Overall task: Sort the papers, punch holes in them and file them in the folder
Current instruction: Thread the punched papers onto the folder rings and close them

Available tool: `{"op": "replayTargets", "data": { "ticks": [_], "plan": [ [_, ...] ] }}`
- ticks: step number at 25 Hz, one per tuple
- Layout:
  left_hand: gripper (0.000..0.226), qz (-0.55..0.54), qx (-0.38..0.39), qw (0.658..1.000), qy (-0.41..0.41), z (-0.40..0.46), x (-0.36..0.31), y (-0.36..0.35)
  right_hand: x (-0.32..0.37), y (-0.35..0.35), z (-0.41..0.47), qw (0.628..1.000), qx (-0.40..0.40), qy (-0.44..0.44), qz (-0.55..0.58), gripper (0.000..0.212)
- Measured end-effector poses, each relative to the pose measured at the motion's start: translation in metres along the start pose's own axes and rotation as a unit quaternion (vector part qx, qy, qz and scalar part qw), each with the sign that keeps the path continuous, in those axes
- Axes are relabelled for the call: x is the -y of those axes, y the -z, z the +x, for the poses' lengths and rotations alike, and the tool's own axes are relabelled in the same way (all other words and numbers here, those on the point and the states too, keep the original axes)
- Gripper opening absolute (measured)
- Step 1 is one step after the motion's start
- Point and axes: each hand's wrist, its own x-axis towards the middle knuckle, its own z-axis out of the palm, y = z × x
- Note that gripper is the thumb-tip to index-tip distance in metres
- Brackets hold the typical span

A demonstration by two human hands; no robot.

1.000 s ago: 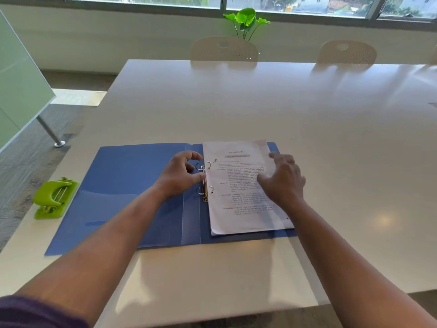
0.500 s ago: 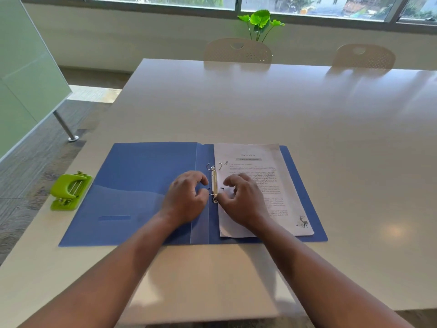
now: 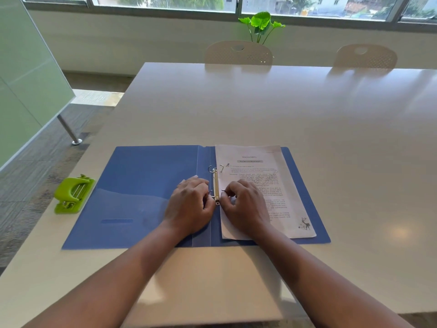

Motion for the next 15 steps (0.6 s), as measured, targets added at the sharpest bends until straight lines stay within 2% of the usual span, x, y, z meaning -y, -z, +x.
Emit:
{"op": "replayTargets", "data": {
  "ticks": [6,15],
  "plan": [
    [0.018,0.027,-0.033,0.999,-0.019,0.0002,0.0015,-0.0012,-0.0037,-0.004,-0.0009,1.0,-0.022,0.01,0.0,0.024],
    [0.018,0.002,-0.024,0.999,-0.041,0.0011,0.0073,-0.0044,-0.0039,-0.006,-0.0028,0.997,-0.033,0.045,-0.048,0.025]
  ]
}}
